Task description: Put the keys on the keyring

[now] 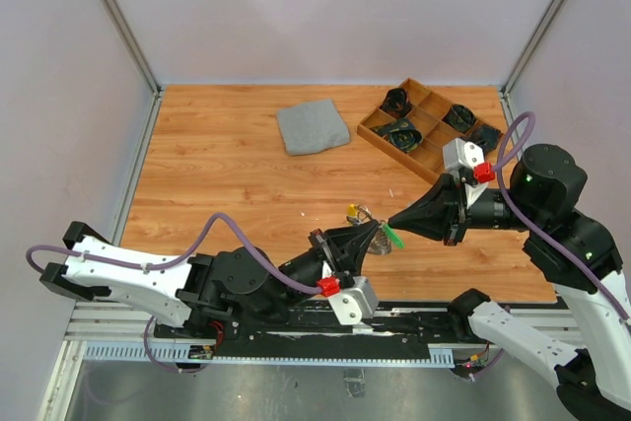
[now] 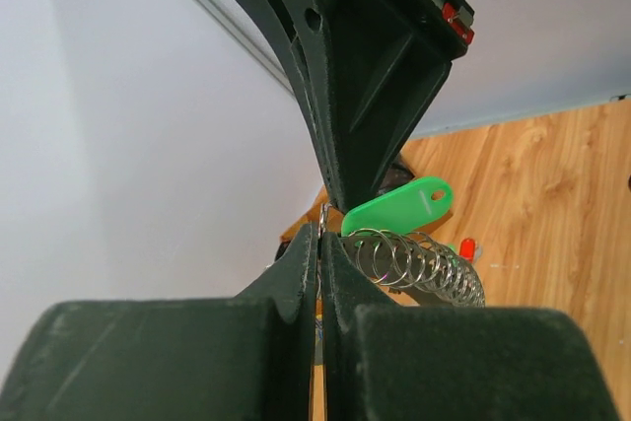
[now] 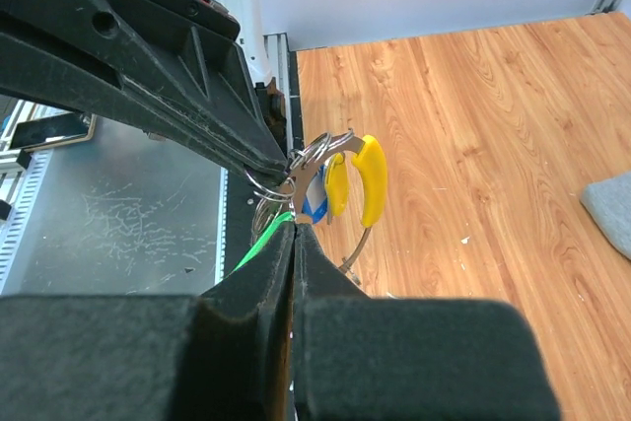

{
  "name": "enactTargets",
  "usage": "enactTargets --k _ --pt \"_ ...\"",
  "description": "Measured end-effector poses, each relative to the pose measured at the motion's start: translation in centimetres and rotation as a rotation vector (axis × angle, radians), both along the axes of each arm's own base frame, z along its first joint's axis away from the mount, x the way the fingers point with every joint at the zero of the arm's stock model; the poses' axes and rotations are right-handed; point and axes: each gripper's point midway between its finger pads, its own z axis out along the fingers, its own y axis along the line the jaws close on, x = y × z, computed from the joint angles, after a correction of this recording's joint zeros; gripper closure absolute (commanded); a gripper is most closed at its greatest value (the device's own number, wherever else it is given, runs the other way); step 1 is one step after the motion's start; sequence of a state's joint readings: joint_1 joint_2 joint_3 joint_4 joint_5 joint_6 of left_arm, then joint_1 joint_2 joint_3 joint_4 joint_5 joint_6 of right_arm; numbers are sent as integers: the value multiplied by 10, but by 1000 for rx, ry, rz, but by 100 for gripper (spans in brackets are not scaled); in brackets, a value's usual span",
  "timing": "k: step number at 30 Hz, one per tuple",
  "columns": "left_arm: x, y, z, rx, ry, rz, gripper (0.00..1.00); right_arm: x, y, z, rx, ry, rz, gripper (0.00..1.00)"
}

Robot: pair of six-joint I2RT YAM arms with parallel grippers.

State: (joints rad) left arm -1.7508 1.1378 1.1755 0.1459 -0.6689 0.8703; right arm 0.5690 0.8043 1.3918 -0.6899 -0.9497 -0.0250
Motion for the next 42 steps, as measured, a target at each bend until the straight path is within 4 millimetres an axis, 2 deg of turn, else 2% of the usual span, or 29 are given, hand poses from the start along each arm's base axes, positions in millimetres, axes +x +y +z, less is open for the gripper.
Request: enactTargets --k 11,18,27,28,34,42 --pt "-14 3 10 -120 109 -108 100 -2 0 1 2 -6 11 75" --pt "-18 11 8 -211 202 -146 100 -8 -8 9 26 -87 -3 61" --pt "-13 22 5 -380 395 -191 99 -21 -16 33 105 -228 -7 56" --pt "-8 29 4 -437 452 -210 99 -17 -13 34 104 -225 -4 56" --pt "-6 43 8 -553 532 -283 99 -11 -3 34 111 -198 40 53" --pt "-13 47 22 -620 562 -369 100 -6 12 41 183 -134 97 53"
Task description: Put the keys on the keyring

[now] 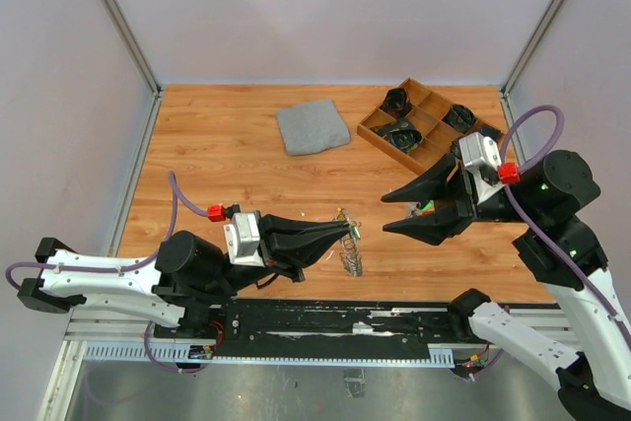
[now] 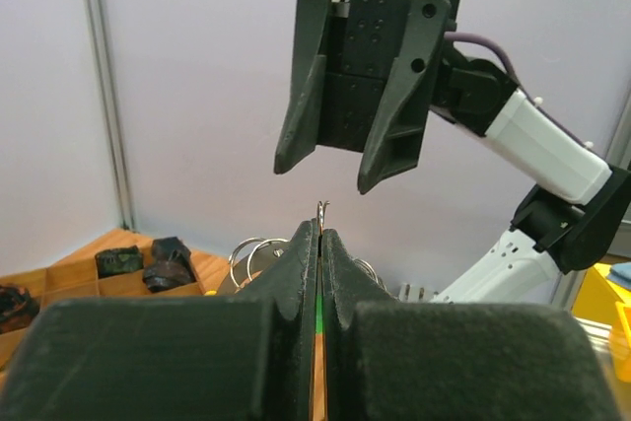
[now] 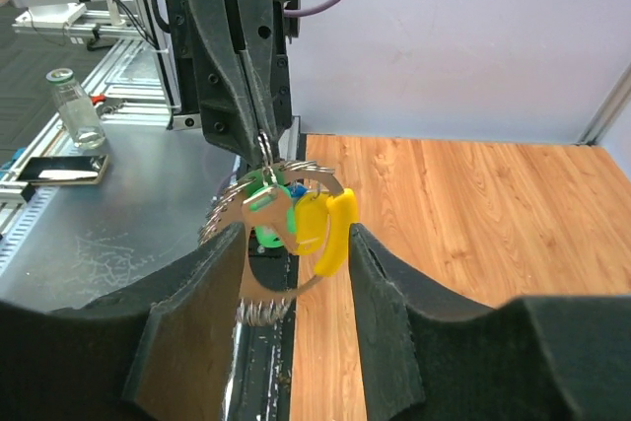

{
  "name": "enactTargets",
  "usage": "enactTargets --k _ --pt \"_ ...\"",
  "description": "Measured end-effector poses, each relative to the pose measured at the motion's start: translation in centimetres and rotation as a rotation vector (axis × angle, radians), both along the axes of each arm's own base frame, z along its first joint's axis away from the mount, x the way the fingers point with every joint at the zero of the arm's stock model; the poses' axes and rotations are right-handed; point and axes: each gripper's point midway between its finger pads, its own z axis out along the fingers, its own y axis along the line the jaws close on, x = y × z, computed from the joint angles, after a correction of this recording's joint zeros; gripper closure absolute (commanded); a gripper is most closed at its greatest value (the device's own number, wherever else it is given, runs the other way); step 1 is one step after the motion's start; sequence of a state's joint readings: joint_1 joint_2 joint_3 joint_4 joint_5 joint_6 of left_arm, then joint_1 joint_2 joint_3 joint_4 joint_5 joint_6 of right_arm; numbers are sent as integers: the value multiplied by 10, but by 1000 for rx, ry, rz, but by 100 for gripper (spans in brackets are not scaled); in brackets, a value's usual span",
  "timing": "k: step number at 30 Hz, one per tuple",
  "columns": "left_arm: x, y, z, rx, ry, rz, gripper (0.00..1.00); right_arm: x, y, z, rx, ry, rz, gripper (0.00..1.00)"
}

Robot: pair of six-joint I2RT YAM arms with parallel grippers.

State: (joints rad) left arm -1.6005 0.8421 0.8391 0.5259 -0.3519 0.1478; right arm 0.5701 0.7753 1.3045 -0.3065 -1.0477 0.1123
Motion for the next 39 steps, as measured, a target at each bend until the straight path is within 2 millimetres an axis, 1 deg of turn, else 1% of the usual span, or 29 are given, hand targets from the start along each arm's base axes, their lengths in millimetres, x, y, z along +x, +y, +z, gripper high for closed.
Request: enactTargets --k 4,14,17,21,26,29,34,39 --pt "-3 -1 2 -10 -2 -23 99 1 7 1 23 33 27 55" --pt "-9 -4 2 -9 -12 -52 99 -19 20 10 54 38 131 59" --pt "-10 -5 2 -9 -15 -57 99 -23 23 9 53 44 151 61" --pt "-11 -5 2 -9 -18 -63 100 -24 30 5 45 53 162 65" --pt "-13 -6 2 -9 -25 -75 99 -24 36 2 37 60 168 73" --pt "-14 -6 3 -9 -27 -79 99 -23 40 -1 26 69 168 75" --pt "-14 -5 3 -12 -27 -79 100 -24 41 -3 21 66 171 82" --pt "-13 -4 4 -13 -27 -77 99 -25 41 -5 16 60 175 97"
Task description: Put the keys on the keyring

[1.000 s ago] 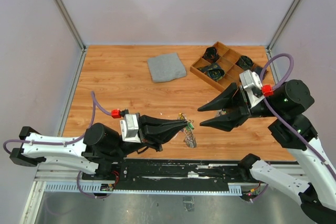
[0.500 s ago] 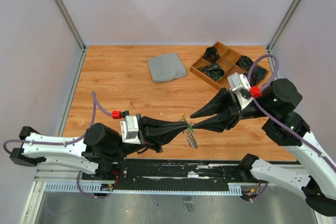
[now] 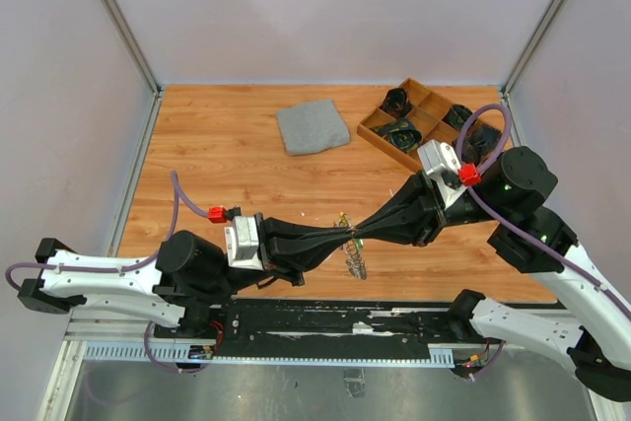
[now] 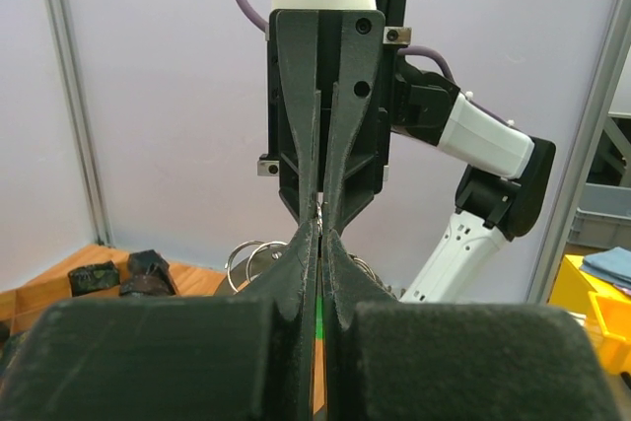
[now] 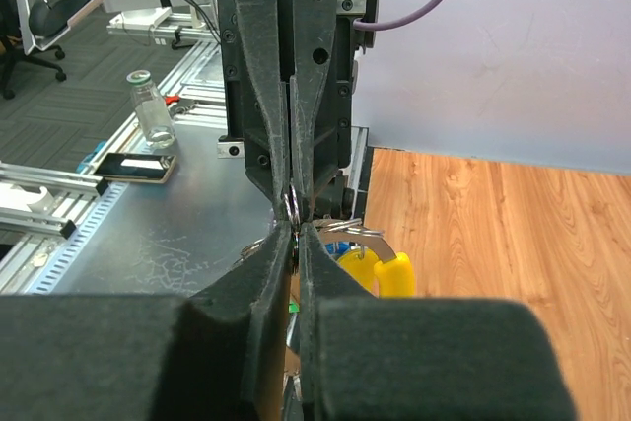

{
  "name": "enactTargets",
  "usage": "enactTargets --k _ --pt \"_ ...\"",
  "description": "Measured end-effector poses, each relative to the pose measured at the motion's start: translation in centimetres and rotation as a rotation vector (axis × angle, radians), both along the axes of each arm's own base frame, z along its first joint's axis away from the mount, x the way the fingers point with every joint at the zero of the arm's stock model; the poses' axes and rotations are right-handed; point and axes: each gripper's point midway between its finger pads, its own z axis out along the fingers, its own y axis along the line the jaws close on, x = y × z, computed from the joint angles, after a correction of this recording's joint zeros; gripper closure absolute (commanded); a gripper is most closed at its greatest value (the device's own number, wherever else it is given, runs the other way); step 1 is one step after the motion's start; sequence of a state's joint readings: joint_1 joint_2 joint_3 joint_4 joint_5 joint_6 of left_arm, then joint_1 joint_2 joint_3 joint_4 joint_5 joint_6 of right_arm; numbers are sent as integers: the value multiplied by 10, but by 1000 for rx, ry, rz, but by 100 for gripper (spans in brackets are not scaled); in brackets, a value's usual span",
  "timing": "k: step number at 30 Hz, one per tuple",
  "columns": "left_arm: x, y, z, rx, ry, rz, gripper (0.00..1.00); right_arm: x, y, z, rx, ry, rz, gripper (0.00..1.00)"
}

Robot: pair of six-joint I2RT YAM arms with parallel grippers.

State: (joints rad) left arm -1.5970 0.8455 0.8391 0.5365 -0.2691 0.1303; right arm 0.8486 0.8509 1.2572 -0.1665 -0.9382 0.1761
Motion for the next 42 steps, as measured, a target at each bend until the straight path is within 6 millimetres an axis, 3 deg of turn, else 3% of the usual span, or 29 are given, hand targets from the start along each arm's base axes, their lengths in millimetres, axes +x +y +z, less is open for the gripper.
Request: enactTargets --k 6,12,21,28,32,37,42 --pt "1 0 -1 5 1 5 97 0 0 -3 -9 -9 0 99" --pt "2 -1 -4 17 4 9 76 1 -3 -4 -64 -25 -19 99" --pt "14 4 -5 81 36 71 61 11 -24 -17 -263 -58 -122 100" --pt "21 -2 -15 174 64 113 57 14 -40 -41 -476 -88 -176 100" --pt "21 -13 -32 245 68 113 53 7 -43 -57 -588 -111 -157 99" --pt "18 -24 -53 324 59 98 56 1 -44 -72 -707 -157 -137 99" --pt "11 -27 -60 356 44 61 58 1 -44 -77 -765 -195 -144 99"
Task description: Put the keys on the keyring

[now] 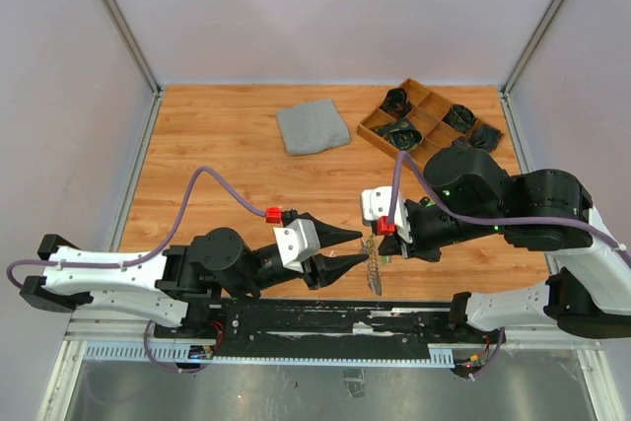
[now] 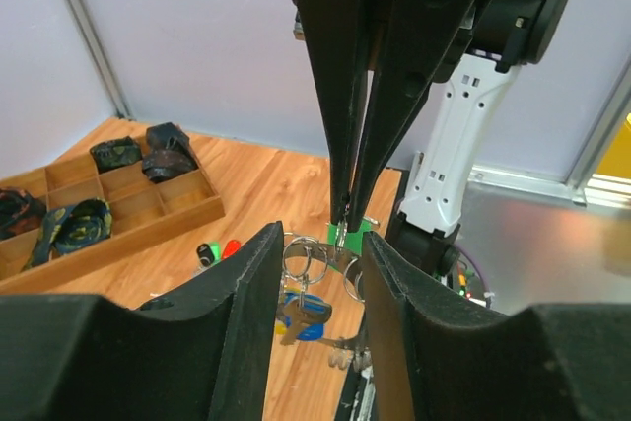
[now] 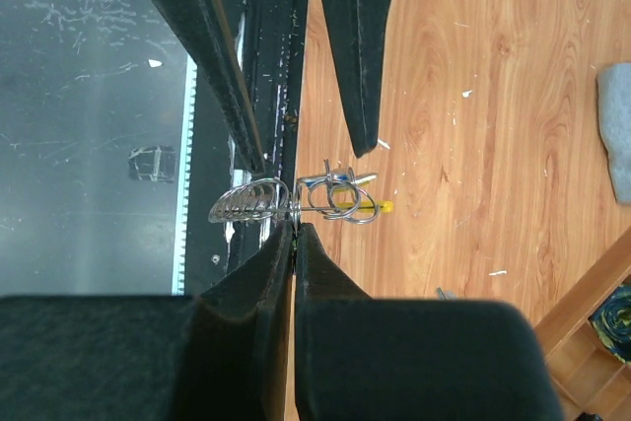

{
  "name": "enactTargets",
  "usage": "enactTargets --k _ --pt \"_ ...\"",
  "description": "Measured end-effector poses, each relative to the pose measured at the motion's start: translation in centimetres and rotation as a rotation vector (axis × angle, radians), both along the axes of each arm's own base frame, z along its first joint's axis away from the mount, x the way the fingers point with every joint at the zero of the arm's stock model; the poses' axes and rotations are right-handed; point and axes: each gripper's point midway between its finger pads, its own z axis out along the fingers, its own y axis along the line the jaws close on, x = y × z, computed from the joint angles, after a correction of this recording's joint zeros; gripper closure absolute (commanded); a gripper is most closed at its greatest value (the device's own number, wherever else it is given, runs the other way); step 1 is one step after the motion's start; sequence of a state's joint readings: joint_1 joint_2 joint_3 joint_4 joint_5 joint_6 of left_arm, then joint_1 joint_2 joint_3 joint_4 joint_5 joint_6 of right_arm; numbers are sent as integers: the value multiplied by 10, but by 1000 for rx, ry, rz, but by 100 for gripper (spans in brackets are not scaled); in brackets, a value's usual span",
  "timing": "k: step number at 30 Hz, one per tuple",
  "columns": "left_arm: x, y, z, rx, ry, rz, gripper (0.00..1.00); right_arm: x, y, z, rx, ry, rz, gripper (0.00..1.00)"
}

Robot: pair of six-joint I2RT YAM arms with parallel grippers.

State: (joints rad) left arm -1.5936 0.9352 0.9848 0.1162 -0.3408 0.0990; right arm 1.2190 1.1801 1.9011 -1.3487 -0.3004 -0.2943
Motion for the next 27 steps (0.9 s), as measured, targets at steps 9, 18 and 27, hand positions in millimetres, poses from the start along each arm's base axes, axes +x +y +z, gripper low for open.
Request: enactTargets --k 9,18,27 --pt "-10 -10 -7 62 -4 -56 62 -2 3 -1 -29 -40 15 99" --pt "-12 -14 -22 119 0 -67 72 -7 4 2 -22 -51 36 99" --pt "-10 -17 -22 125 -1 -64 95 -7 4 2 -23 -54 35 99"
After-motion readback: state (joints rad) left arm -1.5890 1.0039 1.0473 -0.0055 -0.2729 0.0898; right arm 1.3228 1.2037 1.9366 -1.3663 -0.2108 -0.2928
